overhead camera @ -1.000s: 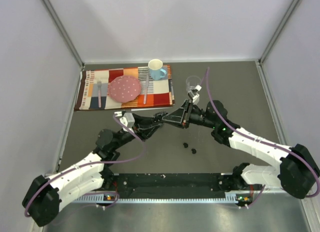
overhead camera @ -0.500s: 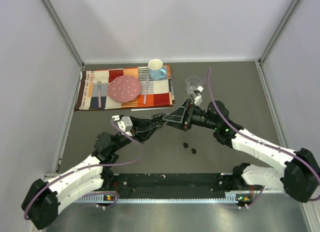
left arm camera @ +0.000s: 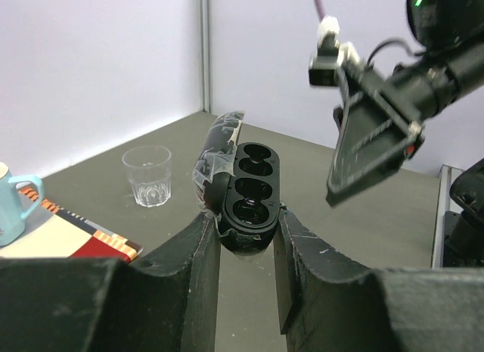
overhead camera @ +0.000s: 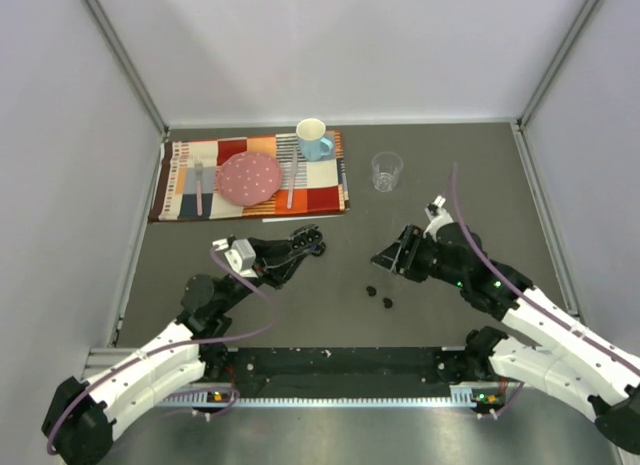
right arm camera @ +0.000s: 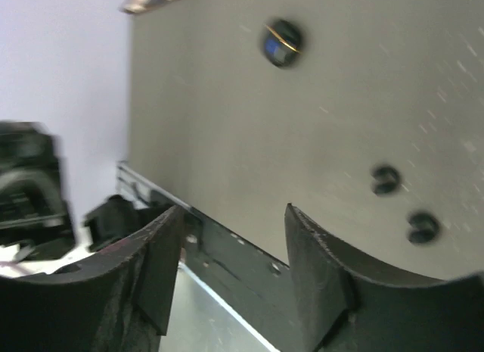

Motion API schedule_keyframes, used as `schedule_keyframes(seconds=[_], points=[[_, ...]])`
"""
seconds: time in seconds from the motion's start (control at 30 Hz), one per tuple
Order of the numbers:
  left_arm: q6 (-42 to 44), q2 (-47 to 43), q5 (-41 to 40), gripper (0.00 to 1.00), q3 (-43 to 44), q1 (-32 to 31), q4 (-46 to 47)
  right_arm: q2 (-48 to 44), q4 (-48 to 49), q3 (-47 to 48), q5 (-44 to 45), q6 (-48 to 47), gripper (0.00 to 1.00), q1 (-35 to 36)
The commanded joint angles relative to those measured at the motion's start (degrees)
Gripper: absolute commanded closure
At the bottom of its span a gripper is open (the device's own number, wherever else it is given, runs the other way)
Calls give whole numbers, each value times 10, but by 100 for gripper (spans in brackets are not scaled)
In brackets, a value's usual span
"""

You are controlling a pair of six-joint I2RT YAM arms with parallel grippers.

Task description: Insert the wireless bluetooth earbuds into the charging case

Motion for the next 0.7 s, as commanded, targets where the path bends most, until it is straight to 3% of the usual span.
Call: schedule_keyframes(seconds=[0.0,0.2,0.67], points=[[10,-18,-9,100,-1,-1,-10,21,-123,-54,25,-3,48,-4],[5,-29,-7,100,-1,-1,-20,29,-123,-115,23,39,64,-5],[-7,-17,14,100,4,-1,-16,97,-80,-132,33,14,74,-43]])
